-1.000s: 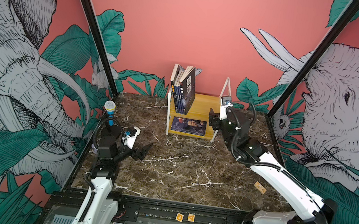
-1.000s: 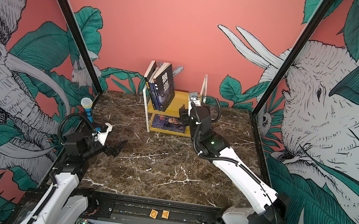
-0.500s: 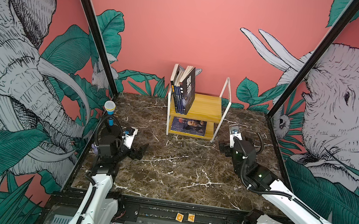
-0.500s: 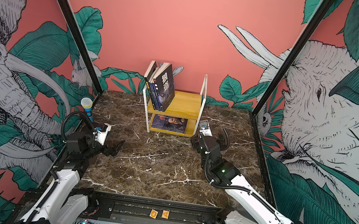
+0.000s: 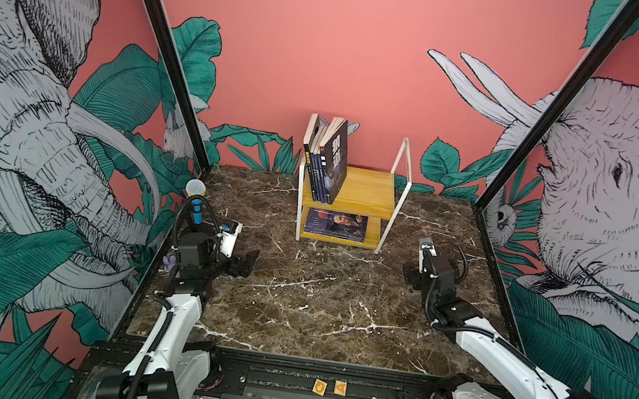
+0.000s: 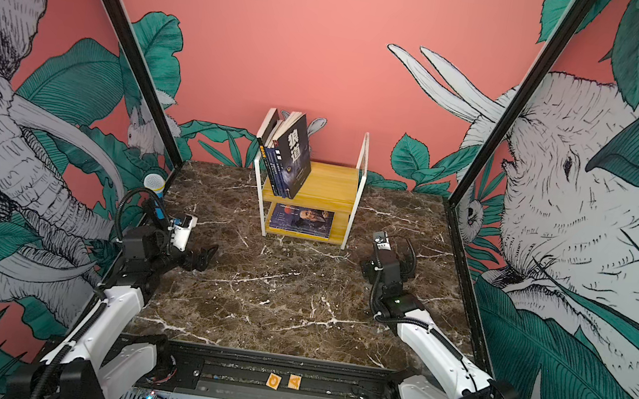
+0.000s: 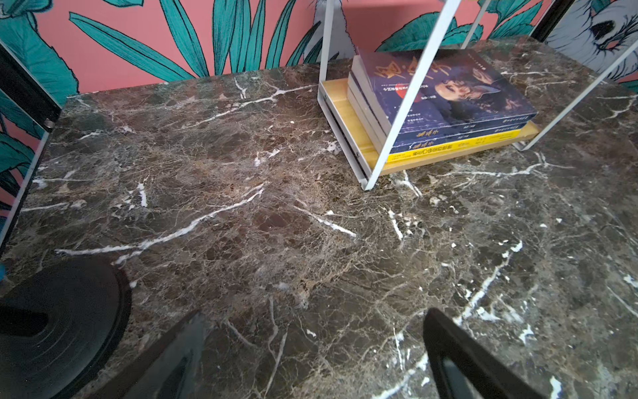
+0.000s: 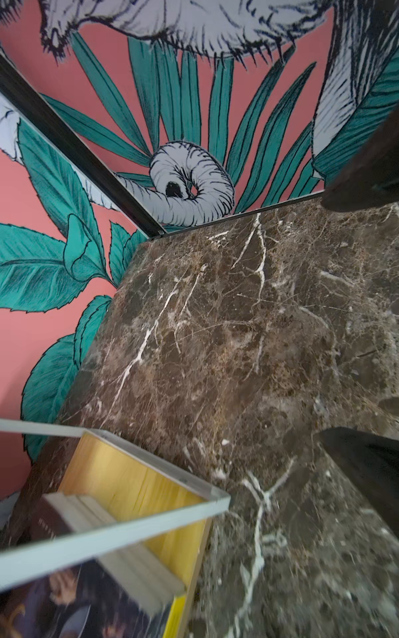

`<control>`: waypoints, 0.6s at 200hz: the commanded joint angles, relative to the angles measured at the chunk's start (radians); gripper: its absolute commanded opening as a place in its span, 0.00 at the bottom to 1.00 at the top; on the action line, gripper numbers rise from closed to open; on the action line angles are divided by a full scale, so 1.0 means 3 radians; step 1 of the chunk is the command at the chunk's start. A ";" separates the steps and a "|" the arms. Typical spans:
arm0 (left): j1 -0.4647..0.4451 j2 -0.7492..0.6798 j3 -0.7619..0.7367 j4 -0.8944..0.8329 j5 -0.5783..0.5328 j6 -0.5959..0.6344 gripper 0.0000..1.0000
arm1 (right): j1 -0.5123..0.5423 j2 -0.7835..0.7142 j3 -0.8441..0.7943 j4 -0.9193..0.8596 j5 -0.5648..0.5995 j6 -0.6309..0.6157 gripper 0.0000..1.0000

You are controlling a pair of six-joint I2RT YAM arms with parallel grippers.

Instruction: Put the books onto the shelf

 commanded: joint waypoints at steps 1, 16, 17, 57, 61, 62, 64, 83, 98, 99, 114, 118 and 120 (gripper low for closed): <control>-0.0012 0.0178 0.0052 0.0150 0.0028 0.0223 1.00 | -0.0240 0.0156 -0.0123 0.0593 -0.0247 0.0025 1.00; -0.0016 0.0317 -0.0021 0.0380 0.0135 0.0323 1.00 | -0.0400 0.0322 -0.0222 0.0836 -0.0305 0.0048 1.00; -0.0017 0.0321 -0.0031 0.0390 0.0138 0.0335 0.99 | -0.0408 0.0337 -0.0232 0.0856 -0.0307 0.0048 1.00; -0.0025 0.0761 -0.0071 0.0931 0.0121 0.0291 1.00 | -0.0631 0.0734 -0.0448 0.1570 -0.0468 -0.0014 1.00; -0.0016 0.0817 -0.0065 0.0986 0.0128 0.0287 1.00 | -0.0640 0.0766 -0.0459 0.1623 -0.0479 -0.0079 1.00; -0.0017 0.0830 -0.0066 0.1002 0.0129 0.0286 1.00 | -0.0643 0.0776 -0.0460 0.1633 -0.0476 -0.0087 1.00; -0.0017 0.0859 -0.0066 0.1022 0.0126 0.0282 1.00 | -0.0650 0.0793 -0.0465 0.1659 -0.0467 -0.0105 1.00; -0.0021 0.1139 -0.0121 0.1476 0.0049 0.0150 1.00 | -0.0721 0.0920 -0.0517 0.1975 -0.0316 -0.0067 1.00; -0.0041 0.1257 -0.0119 0.1733 -0.0077 0.0015 1.00 | -0.0833 0.0971 -0.0550 0.2149 -0.0445 0.0109 1.00; -0.0040 0.1262 -0.0119 0.1744 -0.0083 0.0012 1.00 | -0.0837 0.0973 -0.0549 0.2157 -0.0453 0.0115 1.00; -0.0102 0.1369 -0.0154 0.2060 -0.0193 0.0055 1.00 | -0.0887 0.1077 -0.0556 0.2379 -0.0532 0.0100 1.00; -0.0138 0.1404 -0.0117 0.2027 -0.0233 0.0053 0.99 | -0.0906 0.1109 -0.0545 0.2406 -0.0560 0.0106 1.00; -0.0148 0.1414 -0.0087 0.1988 -0.0261 0.0059 0.99 | -0.0912 0.1120 -0.0532 0.2391 -0.0569 0.0114 1.00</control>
